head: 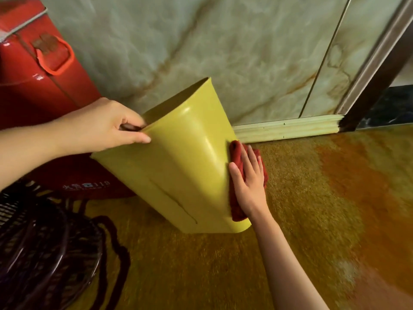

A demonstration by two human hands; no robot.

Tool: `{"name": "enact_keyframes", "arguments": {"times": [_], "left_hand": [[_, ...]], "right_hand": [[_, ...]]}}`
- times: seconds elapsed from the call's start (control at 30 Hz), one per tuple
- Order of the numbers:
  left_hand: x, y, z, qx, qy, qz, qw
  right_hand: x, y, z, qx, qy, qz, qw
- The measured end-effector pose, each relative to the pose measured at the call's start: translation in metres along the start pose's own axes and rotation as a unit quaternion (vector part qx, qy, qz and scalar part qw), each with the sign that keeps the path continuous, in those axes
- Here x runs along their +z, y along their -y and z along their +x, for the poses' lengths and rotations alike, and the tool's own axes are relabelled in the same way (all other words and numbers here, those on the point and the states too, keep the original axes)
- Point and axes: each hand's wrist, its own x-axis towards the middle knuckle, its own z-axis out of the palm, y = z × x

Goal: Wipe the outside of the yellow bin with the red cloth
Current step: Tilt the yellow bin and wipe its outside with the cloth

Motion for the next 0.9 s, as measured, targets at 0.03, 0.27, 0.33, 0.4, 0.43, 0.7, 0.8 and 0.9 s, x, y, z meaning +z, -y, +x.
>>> {"name": "enact_keyframes", "arguments": {"times": [0.03,0.27,0.33,0.4,0.43,0.7,0.8,0.9], "left_hand": [[0.002,-0.007,0.005,0.012,-0.002,-0.013,1.000],[0.011,-0.065,0.065,0.061,0.000,0.023,0.998],[0.022,-0.081,0.077,0.082,0.002,0.004,0.997],[0.030,-0.098,0.085,0.089,0.008,0.000,0.996],[0.027,-0.098,0.088,0.078,0.025,-0.021,0.996],[0.051,-0.065,0.011,-0.086,0.185,-0.161,0.966],[0.058,-0.051,0.018,-0.094,0.054,-0.162,0.981],[0.035,-0.020,0.021,-0.104,0.073,-0.175,0.976]], "right_hand": [[-0.003,-0.011,-0.008,0.028,-0.006,0.009,1.000],[0.003,0.008,-0.032,-0.054,-0.154,0.007,0.987],[0.012,0.030,-0.021,-0.098,-0.194,-0.052,0.975],[0.017,0.039,-0.006,-0.118,-0.216,-0.085,0.966],[0.017,0.037,0.004,-0.125,-0.211,-0.078,0.966],[0.029,0.019,0.036,-0.037,-0.114,0.063,0.991],[0.042,0.031,0.035,-0.055,-0.098,0.078,0.991],[0.055,0.047,0.029,-0.101,-0.063,0.044,0.992]]}}
